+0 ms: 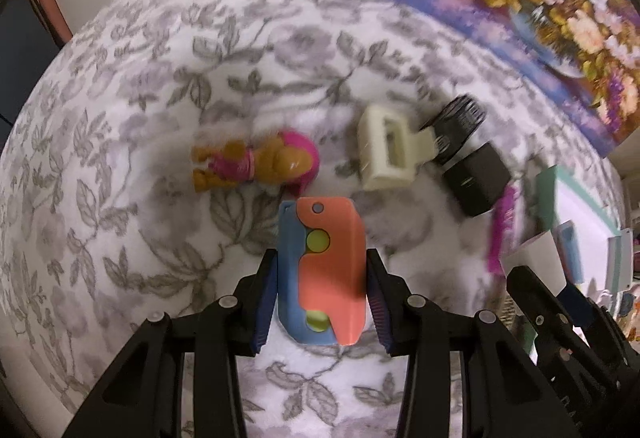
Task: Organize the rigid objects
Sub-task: 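Lift the toy block with the left gripper while the right gripper grasps the white charger plug, then lower the toy block into the tray with the left gripper while the right gripper places the charger, then withdraw both grippers from the tray toward the remaining items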
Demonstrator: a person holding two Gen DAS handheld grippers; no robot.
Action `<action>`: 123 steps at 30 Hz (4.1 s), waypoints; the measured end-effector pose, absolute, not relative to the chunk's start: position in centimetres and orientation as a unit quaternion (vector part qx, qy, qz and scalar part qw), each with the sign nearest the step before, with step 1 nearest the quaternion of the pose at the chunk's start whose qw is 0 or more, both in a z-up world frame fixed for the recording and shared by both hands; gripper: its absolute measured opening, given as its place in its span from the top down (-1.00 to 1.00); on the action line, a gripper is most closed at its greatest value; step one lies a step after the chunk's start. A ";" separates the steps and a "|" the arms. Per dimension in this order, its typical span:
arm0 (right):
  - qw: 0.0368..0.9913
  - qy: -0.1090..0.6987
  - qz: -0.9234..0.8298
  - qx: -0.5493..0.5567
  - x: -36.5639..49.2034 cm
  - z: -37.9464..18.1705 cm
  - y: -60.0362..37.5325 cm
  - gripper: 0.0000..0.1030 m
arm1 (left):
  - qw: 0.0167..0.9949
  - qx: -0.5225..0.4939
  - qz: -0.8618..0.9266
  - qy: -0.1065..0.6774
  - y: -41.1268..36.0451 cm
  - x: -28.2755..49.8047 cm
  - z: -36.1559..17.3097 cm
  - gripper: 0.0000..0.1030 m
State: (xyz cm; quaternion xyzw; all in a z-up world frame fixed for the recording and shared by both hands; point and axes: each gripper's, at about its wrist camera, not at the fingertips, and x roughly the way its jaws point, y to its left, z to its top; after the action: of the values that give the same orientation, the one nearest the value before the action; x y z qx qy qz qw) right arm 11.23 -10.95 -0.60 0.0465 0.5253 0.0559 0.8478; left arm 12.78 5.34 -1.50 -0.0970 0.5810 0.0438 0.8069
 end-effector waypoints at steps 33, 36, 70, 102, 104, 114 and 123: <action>0.827 0.500 -0.140 0.216 7.7 2.3 -33.8 -0.06 | 0.828 0.002 -0.125 0.547 -14.2 10.9 3.5 0.15; 0.826 0.499 -0.145 0.219 7.3 2.4 -34.5 -0.06 | 0.820 0.011 -0.139 0.555 -15.7 10.7 2.8 0.15; 0.812 0.524 -0.141 0.217 7.1 1.3 -34.3 -0.09 | 0.790 0.020 -0.144 0.595 -17.1 10.7 -0.4 -0.13; 0.822 0.532 -0.131 0.156 8.0 2.0 -31.4 -1.00 | 0.812 -0.027 0.012 0.584 -6.3 13.2 -0.6 -0.82; 0.822 0.533 -0.129 0.152 8.1 2.1 -31.1 -1.00 | 0.815 -0.024 0.022 0.579 -5.7 13.2 -0.1 -0.82; 0.850 0.500 -0.103 0.129 8.2 6.2 -28.1 -1.00 | 0.843 -0.019 0.075 0.532 -0.8 12.9 3.9 -0.82; 0.871 0.477 -0.052 0.101 8.7 8.0 -22.1 -1.00 | 0.852 -0.040 0.115 0.510 3.8 12.3 6.0 -0.82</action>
State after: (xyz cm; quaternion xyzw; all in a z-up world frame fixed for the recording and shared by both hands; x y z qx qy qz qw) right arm 8.69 -22.14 8.01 0.1014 0.4775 -0.0520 0.8712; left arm 12.32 3.83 6.00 -0.0396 0.5099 0.1154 0.8516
